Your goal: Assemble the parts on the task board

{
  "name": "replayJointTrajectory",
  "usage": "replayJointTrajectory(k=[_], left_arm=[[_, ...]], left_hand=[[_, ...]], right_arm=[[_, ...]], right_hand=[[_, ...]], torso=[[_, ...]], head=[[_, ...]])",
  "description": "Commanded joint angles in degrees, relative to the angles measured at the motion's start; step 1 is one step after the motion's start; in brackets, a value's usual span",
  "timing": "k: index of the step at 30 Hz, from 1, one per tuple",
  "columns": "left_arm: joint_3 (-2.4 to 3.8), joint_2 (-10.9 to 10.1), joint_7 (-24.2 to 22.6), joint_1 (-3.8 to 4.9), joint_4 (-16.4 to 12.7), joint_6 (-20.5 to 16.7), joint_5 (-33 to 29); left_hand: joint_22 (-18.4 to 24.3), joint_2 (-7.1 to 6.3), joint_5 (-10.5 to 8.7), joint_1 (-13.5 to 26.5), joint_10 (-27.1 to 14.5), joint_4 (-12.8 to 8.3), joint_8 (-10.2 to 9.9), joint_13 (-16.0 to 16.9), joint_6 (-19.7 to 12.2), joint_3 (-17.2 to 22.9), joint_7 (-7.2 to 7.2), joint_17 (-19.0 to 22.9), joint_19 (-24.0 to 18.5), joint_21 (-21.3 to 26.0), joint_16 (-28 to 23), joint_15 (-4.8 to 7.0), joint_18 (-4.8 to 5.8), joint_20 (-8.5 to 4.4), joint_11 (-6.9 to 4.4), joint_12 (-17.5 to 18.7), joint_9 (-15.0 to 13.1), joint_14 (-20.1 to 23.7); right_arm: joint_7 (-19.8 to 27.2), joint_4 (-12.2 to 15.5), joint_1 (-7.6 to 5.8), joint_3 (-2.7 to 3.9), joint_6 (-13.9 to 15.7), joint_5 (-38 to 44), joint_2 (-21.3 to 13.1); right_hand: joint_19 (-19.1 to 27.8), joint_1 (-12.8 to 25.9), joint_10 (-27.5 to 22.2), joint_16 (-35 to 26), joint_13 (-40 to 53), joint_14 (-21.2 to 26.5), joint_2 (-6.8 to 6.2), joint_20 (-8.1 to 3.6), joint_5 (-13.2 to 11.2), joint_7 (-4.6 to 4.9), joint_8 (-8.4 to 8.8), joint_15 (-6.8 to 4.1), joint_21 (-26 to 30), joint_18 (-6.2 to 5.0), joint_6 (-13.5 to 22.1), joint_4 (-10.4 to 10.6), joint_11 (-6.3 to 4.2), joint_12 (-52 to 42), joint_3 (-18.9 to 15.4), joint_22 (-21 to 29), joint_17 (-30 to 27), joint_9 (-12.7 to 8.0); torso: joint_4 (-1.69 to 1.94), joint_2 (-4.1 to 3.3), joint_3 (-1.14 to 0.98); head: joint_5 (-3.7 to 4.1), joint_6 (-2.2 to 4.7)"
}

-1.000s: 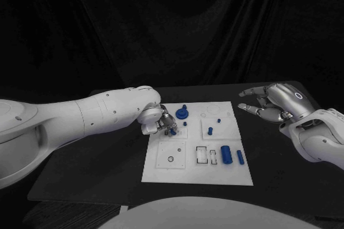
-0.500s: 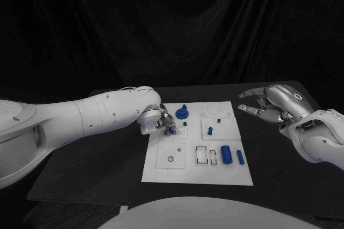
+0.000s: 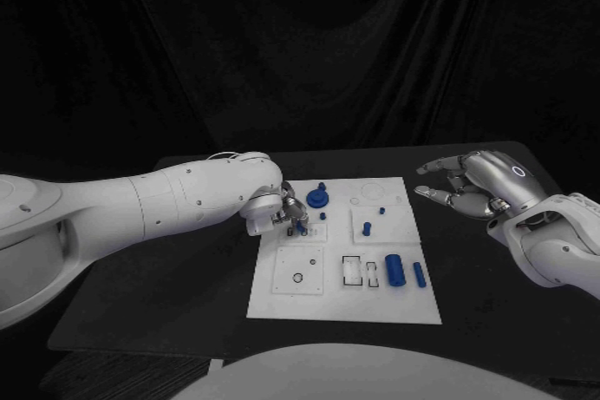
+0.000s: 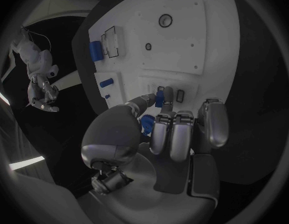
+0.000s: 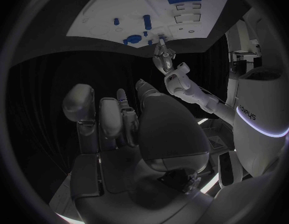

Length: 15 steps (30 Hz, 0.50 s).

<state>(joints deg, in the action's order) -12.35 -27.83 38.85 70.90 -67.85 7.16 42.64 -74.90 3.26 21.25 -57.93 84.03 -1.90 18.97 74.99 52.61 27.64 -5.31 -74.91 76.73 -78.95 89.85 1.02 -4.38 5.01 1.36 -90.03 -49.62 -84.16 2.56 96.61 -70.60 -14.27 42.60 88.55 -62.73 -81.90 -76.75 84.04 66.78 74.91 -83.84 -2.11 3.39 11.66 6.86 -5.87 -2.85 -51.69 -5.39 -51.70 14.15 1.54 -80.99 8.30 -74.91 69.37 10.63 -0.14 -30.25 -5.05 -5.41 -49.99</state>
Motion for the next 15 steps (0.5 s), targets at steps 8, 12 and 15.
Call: replayJointTrajectory(k=[8,12,15], left_arm=[[0.04,0.5,-1.9,-0.40,0.3,-0.8,0.5],[0.04,0.5,-1.9,-0.58,0.4,-0.8,0.5],[0.04,0.6,-1.9,-0.69,0.6,-0.7,0.5]], left_hand=[[-7.8,0.46,-0.32,0.2,5.9,-0.3,0.0,15.0,0.6,0.6,0.88,-15.1,0.4,-0.4,0.2,0.41,0.71,0.12,-0.51,0.1,-0.1,-5.8],[-7.8,0.55,-0.46,0.3,5.8,-0.2,-0.1,14.9,0.6,0.7,0.86,-15.1,0.5,-0.4,0.2,0.43,0.71,0.10,-0.52,0.2,-0.1,-5.8],[-7.8,0.55,-0.52,0.4,5.7,-0.2,-0.1,14.8,0.6,0.7,0.86,-15.1,0.5,-0.4,0.2,0.44,0.71,0.10,-0.52,0.2,-0.1,-5.8]], right_arm=[[-1.0,0.1,0.24,0.04,-0.5,0.0,-0.1],[-1.1,0.1,0.26,0.04,-0.5,0.0,-0.1],[-1.1,0.2,0.28,0.04,-0.7,0.0,-0.1]], right_hand=[[-0.3,0.2,0.3,-0.3,6.8,-2.1,-0.03,0.15,-0.3,-0.13,0.15,0.32,0.4,-0.72,-0.5,0.2,0.09,0.3,0.0,-6.9,0.0,-0.1],[-0.3,0.2,0.3,-0.3,6.8,-2.1,-0.03,0.15,-0.3,-0.13,0.15,0.32,0.4,-0.72,-0.5,0.2,0.09,0.3,0.0,-6.9,0.0,-0.1],[-0.3,0.2,0.3,-0.3,6.8,-2.1,-0.03,0.15,-0.3,-0.13,0.15,0.32,0.4,-0.72,-0.5,0.2,0.09,0.3,0.0,-6.9,0.0,-0.1]], torso=[[0.00,0.01,-0.02],[0.00,0.00,-0.02],[0.00,-0.03,0.01]], head=[[0.08,-0.01],[0.25,-0.01],[0.18,-0.01]])
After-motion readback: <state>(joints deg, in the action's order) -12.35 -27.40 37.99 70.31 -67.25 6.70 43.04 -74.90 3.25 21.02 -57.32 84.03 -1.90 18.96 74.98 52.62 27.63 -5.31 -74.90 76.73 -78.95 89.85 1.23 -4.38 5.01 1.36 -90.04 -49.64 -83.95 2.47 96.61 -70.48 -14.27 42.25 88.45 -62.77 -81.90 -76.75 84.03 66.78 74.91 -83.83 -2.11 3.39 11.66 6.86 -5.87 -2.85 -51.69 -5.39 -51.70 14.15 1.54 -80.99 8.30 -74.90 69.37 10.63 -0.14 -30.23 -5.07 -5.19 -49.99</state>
